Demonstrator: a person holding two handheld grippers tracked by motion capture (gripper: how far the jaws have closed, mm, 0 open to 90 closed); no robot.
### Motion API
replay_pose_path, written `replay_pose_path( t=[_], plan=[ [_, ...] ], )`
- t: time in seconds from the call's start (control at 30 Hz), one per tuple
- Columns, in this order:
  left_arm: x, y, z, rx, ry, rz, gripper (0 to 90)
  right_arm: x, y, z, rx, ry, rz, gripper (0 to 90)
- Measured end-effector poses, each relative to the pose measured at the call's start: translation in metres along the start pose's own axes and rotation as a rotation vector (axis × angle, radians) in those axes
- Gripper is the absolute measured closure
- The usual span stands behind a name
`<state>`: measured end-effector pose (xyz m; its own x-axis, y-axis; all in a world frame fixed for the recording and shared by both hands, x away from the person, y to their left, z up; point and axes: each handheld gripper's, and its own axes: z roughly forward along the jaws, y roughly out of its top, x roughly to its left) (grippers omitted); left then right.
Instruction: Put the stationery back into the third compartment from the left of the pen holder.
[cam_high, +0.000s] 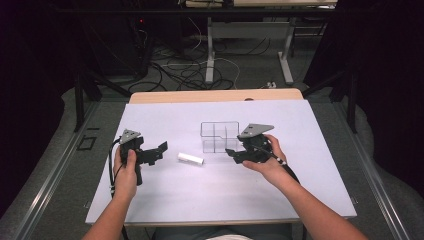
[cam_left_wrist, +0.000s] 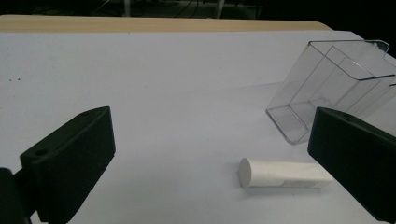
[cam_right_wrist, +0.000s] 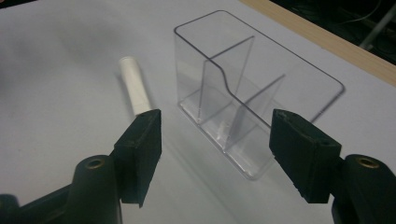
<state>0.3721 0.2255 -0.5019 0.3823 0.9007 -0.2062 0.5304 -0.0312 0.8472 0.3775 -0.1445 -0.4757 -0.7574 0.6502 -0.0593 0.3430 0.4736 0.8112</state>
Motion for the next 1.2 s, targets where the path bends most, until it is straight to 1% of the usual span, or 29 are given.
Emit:
replay_pose_path(
  t=[0.1,0.2,0.27,0.3,0.33,0.37,0.43,0.5,0.53,0.6,0.63,0.7,0.83,0.87,0.97,1.2],
  plan=[
    [0.001,-0.001,0.0,0.004,0.005,0.001,0.7,0.007,0.008,0.011,0.015,0.04,-0.049,33.6],
    [0.002,-0.003,0.0,0.004,0.005,0.0,0.7,0.013,0.015,0.02,0.035,0.065,-0.077,33.5],
    [0.002,-0.004,0.0,0.006,0.006,-0.004,0.6,0.016,0.02,0.026,0.043,0.074,-0.087,33.5],
    [0.003,-0.005,0.0,0.008,0.009,0.001,0.7,0.017,0.022,0.029,0.05,0.075,-0.088,33.5],
    [0.003,-0.005,0.0,0.008,0.01,0.004,0.7,0.019,0.024,0.032,0.045,0.083,-0.087,33.5],
    [0.004,-0.005,0.0,0.008,0.01,0.002,0.7,0.019,0.026,0.034,0.055,0.09,-0.086,34.1],
    [0.005,-0.006,-0.001,0.013,0.011,0.007,0.7,0.022,0.029,0.039,0.058,0.125,-0.078,36.7],
    [0.006,-0.007,-0.001,0.011,0.01,0.005,0.7,0.025,0.032,0.045,0.047,0.152,-0.075,39.2],
    [0.006,-0.007,-0.001,0.011,0.011,0.002,0.7,0.025,0.034,0.048,0.055,0.164,-0.085,39.9],
    [0.007,-0.008,-0.002,0.012,0.012,-0.002,0.7,0.028,0.038,0.054,0.052,0.176,-0.096,40.2],
    [0.008,-0.009,-0.002,0.014,0.012,-0.001,0.7,0.03,0.039,0.057,0.055,0.179,-0.094,40.6],
    [0.009,-0.01,-0.002,0.015,0.013,-0.005,0.7,0.032,0.043,0.062,0.066,0.184,-0.114,41.5],
    [0.01,-0.011,-0.003,0.023,0.02,-0.001,0.8,0.038,0.049,0.073,0.118,0.211,-0.136,43.4],
    [0.011,-0.012,-0.003,0.019,0.019,-0.001,0.8,0.038,0.051,0.076,0.123,0.213,-0.155,43.8],
    [0.012,-0.013,-0.005,0.018,0.026,-0.004,0.8,0.042,0.054,0.084,0.159,0.232,-0.162,44.5],
    [0.013,-0.015,-0.007,0.021,0.027,-0.009,0.8,0.048,0.054,0.101,0.218,0.257,-0.212,46.4]
  ],
)
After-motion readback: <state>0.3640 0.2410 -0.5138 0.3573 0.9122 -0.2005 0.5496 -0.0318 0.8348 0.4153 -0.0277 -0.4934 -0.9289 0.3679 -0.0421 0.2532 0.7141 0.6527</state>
